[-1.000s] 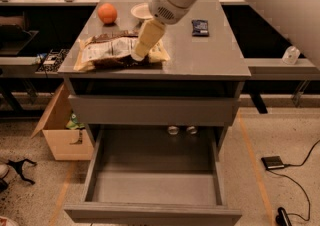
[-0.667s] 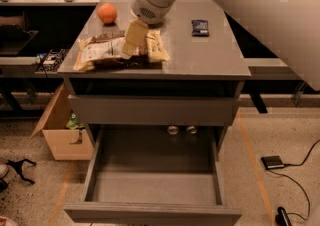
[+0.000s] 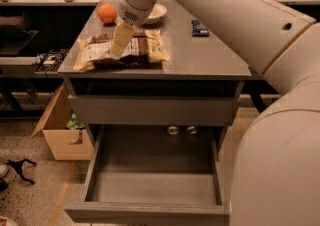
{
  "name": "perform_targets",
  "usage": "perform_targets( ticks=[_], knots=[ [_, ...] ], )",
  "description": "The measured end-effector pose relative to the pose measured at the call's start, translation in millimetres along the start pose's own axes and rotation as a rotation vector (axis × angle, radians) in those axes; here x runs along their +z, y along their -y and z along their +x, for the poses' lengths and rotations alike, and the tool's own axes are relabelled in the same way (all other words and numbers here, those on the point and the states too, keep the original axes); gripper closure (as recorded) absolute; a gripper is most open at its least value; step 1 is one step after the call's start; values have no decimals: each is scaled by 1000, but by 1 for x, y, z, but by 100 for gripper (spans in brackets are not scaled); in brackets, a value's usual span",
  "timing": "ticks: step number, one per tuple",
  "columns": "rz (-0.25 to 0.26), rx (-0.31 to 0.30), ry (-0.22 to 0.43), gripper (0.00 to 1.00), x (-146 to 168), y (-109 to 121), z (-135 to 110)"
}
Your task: Place brown chip bag into middle drawer
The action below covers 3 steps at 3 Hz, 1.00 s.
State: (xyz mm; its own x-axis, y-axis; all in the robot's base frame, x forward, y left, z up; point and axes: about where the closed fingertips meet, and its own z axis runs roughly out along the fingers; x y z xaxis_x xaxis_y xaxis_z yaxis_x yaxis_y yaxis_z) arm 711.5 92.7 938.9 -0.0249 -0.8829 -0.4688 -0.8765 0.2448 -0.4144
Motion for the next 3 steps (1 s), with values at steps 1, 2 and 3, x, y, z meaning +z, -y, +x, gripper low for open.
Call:
perform_targets(
  ticks=[1,2,3],
  knots=[
    [3,17,-10,0,3,0,5],
    [16,43,-52,0,14,5,21],
    [31,66,-95,0,25,15,39]
  ],
)
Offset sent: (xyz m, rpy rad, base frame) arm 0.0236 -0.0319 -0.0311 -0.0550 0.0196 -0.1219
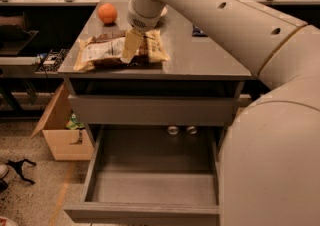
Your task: Place brown chip bag into middle drawer
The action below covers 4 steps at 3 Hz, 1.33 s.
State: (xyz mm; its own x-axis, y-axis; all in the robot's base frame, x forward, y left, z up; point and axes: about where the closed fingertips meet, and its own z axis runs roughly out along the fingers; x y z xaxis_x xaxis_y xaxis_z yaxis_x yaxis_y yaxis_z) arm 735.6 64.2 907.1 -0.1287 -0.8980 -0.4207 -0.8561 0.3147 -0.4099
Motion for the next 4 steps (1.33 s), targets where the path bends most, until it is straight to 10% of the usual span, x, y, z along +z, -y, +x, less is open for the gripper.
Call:
perform_targets(
  ticks=[2,4],
  knots=[
    [-5,26,-65,0,24,7,21],
    [-26,65,-76,36,35,2,36]
  ],
)
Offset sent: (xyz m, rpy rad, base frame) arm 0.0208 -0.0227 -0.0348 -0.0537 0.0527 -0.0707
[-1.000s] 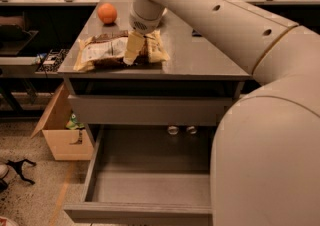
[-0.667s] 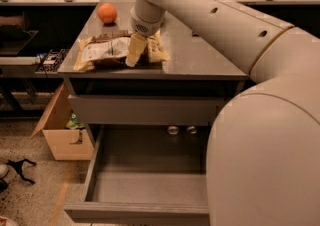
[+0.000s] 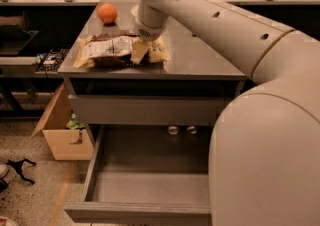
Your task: Place brown chip bag into middle drawer
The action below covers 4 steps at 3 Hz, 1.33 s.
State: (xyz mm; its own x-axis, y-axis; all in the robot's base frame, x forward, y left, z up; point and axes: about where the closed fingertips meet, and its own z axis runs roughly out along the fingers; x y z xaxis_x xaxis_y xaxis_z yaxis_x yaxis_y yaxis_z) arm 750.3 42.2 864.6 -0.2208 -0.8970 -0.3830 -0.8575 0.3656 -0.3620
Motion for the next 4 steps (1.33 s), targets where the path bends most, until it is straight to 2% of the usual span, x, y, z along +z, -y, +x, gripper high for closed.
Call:
perform_targets(
  ticks=[1,2,3,4],
  knots=[
    [3,10,1,60,-1,-2,3],
    [31,43,45,83,-15,0,7],
    [101,92,47,100,-47,-1,21],
    [184,159,-8,100,-87,-6,42]
  ],
)
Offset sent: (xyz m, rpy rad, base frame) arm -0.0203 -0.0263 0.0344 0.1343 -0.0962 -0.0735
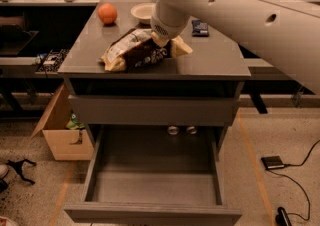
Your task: Place brown chip bag into middle drawer
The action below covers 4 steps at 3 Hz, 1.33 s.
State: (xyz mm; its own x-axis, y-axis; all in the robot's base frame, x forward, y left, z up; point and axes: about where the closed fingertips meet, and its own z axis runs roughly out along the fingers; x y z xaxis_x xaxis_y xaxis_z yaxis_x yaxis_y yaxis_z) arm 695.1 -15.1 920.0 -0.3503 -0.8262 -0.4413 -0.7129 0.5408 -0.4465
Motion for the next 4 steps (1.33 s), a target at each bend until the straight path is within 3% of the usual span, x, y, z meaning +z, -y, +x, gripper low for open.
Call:
perform_targets(
  ticks=[1,2,4],
  knots=[
    [87,68,-89,100,-44,0,22],
    [103,106,-148,100,-74,-6,38],
    [110,126,-155,100,-87,-18,53]
  ],
)
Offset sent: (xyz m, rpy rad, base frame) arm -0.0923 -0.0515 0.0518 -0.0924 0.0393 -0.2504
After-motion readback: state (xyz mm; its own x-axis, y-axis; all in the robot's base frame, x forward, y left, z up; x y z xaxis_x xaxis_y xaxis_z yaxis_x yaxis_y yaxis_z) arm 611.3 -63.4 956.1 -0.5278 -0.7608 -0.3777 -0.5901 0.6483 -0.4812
